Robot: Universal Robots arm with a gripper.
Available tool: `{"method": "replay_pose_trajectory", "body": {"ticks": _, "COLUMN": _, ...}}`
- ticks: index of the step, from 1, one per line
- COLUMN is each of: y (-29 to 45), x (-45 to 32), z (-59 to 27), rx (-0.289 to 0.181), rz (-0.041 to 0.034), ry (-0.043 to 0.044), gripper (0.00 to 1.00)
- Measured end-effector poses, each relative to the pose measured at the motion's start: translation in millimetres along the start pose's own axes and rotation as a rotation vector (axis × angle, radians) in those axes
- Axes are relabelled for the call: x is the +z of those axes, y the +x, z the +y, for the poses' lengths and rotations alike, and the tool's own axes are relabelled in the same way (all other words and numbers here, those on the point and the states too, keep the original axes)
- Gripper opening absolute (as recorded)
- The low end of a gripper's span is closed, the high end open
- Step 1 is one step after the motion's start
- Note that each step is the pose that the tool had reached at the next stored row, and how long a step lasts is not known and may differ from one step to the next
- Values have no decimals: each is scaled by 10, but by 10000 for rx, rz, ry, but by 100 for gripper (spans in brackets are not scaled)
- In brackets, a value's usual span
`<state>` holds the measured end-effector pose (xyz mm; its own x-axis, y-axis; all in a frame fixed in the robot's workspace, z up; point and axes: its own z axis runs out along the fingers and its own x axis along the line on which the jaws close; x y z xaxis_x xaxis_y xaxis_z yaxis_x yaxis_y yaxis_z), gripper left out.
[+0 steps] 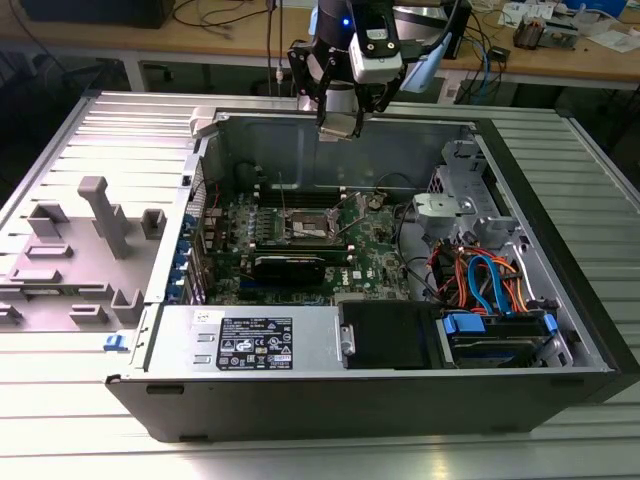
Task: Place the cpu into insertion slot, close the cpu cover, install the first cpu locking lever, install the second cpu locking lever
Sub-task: 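Place the cpu into insertion slot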
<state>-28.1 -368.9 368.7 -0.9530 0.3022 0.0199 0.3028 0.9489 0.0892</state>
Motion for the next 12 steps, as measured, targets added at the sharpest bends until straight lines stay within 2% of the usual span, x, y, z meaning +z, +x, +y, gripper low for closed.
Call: {"method": "replay_pose_trajectory", "body": {"ticks": 12, "y": 0, "x": 0, "z": 0, "rx": 295, "rz": -26, "ry": -4, "gripper": 55}}
